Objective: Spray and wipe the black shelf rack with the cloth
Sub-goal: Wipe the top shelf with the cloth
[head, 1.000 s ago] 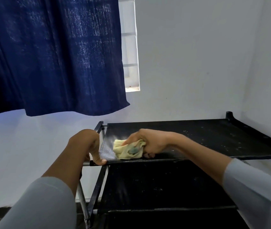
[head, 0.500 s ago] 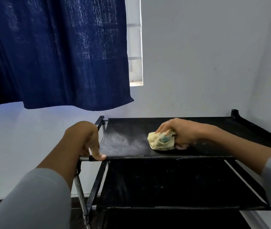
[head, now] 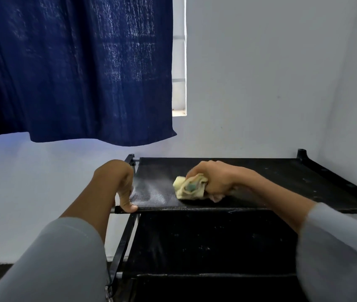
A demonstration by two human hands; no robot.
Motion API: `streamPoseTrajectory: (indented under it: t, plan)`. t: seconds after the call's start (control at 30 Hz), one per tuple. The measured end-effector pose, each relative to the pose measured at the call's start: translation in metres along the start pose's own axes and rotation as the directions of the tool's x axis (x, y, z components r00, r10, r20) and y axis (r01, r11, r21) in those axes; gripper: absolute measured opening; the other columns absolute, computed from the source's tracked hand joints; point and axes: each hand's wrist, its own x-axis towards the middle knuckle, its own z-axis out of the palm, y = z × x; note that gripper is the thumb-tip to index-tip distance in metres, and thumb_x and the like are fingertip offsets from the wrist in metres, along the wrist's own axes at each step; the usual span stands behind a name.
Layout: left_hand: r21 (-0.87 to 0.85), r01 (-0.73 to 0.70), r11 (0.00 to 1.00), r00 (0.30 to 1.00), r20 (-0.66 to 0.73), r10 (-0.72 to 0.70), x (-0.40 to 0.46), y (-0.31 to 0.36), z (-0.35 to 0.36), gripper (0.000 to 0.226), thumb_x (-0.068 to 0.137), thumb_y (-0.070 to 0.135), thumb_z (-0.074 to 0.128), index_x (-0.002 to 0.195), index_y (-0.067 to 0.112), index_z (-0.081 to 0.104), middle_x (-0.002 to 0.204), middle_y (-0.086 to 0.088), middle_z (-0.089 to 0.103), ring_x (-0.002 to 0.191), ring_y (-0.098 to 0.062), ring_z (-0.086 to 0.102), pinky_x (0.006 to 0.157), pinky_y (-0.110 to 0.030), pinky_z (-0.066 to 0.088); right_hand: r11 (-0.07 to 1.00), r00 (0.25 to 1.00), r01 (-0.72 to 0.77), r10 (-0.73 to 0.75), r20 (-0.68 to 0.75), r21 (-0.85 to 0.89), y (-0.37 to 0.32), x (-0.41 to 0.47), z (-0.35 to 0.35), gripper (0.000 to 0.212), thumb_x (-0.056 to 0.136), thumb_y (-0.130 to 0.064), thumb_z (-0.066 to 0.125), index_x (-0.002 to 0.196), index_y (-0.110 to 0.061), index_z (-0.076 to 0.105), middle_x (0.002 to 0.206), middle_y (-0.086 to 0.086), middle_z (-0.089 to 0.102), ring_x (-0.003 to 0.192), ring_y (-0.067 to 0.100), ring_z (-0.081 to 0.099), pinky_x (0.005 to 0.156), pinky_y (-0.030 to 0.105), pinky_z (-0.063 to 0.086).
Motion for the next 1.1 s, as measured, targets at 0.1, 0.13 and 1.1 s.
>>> streamPoseTrajectory:
  t: [0.1, 0.13, 1.1]
  plan:
    - [0.02, 0.026, 0.999, 0.999, 0.022, -0.027, -0.004, 0.0, 0.0, 0.084, 0.073, 0.04, 0.078, 0.142, 0.016, 0.038, 0.137, -0.003, 0.053, 0.121, -0.025, 0.054, 0.103, -0.032, 0.043, 0.993, 0.986, 0.112, -0.115, 0.12, 0.032, -0.009, -0.029, -0.011, 0.045, 0.081, 0.003, 0.056, 0.114, -0.026, 0.065, 0.056, -0.021, 0.063, 0.047, -0.002, 0.058, 0.051, 0.017, 0.05]
    - [0.026, 0.031, 0.999, 0.999, 0.034, -0.032, -0.004, 0.0, 0.0, 0.083, 0.073, 0.04, 0.078, 0.142, 0.015, 0.039, 0.136, -0.003, 0.053, 0.12, -0.025, 0.054, 0.103, -0.032, 0.043, 0.991, 0.984, 0.128, -0.132, 0.122, 0.036, -0.009, -0.032, -0.012, 0.041, 0.081, 0.002, 0.059, 0.113, -0.022, 0.066, 0.064, -0.019, 0.067, 0.052, -0.004, 0.059, 0.053, 0.016, 0.05]
    - [-0.344, 0.0, 0.939, 0.998, -0.057, -0.02, 0.0, -0.011, 0.012, 0.086, 0.068, 0.033, 0.083, 0.14, 0.011, 0.041, 0.135, 0.002, 0.056, 0.119, -0.021, 0.055, 0.107, -0.034, 0.039, 0.986, 0.989, -0.036, 0.012, 0.145, 0.161, -0.007, -0.017, -0.005, 0.054, 0.085, 0.009, 0.038, 0.124, -0.023, 0.059, 0.062, 0.004, 0.062, 0.052, 0.018, 0.055, 0.051, 0.032, 0.045]
